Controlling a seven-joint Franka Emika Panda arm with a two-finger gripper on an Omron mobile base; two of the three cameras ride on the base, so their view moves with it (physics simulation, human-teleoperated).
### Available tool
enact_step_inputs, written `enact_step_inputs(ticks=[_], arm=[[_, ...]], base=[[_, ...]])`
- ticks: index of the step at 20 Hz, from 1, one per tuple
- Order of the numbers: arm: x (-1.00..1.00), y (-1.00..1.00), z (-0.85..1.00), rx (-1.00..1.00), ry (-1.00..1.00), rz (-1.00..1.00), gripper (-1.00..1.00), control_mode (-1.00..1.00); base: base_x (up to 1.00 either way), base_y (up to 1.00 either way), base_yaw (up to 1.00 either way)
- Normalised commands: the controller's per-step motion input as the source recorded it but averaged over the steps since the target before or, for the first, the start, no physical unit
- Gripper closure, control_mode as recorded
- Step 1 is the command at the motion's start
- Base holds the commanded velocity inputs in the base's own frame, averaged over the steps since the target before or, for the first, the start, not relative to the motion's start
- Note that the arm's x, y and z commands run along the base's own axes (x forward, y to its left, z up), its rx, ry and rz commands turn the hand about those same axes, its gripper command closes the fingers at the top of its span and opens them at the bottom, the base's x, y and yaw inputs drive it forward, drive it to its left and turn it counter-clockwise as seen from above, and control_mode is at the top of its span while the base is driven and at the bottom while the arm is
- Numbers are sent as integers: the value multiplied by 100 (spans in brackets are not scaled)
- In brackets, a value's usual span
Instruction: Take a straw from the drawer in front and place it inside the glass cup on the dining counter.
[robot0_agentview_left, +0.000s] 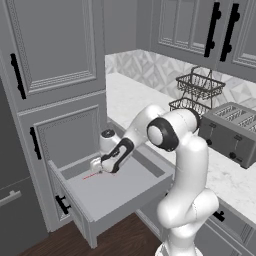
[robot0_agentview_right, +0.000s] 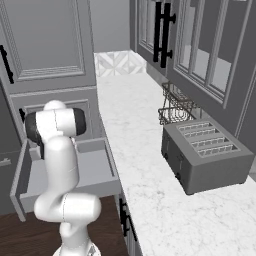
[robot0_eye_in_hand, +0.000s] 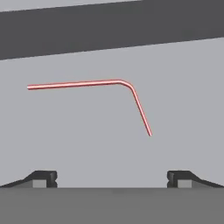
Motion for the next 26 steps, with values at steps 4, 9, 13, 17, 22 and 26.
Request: enact_step_inputs(ticks=[4,9,13,17,22,26], arm=[[8,-34,-25,0,-11,2,-100,-100],[10,-12,-22,2,-4,0,-100,-100],[37,-1,-1,11,1,0,-100,-100],[49,-1,0,8,1,0,-100,-100],[33,-4,0,0,0,0,-100,-100],[9,0,-9,0,0,0,-100,-100]], base=[[0,0,0],[0,0,0],[0,0,0],[0,0,0],[0,0,0],[0,0,0]])
